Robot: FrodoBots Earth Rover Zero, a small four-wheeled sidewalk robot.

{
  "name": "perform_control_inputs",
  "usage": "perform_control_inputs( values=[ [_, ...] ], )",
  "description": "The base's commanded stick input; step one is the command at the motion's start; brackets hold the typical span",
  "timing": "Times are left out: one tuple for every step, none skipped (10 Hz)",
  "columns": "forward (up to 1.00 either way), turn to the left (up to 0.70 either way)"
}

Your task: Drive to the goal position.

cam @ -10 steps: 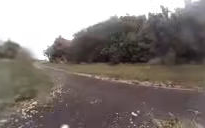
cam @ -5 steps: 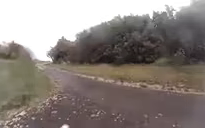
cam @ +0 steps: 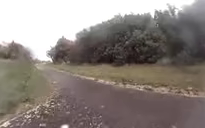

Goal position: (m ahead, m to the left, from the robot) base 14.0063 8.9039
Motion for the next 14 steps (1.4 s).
perform_control_inputs(
  values=[
    [0.7,0.18],
    [0.7,0.35],
    [0.7,0.35],
    [0.7,0.32],
    [0.7,0.26],
    [0.7,0.18],
    [0.7,0.09],
    [0.7,0.0],
    [0.7,0.0],
    [0.7,0.0],
    [0.7,0.0],
    [0.7,0.0],
    [0.7,0.0],
    [0.7,0.02]
  ],
)
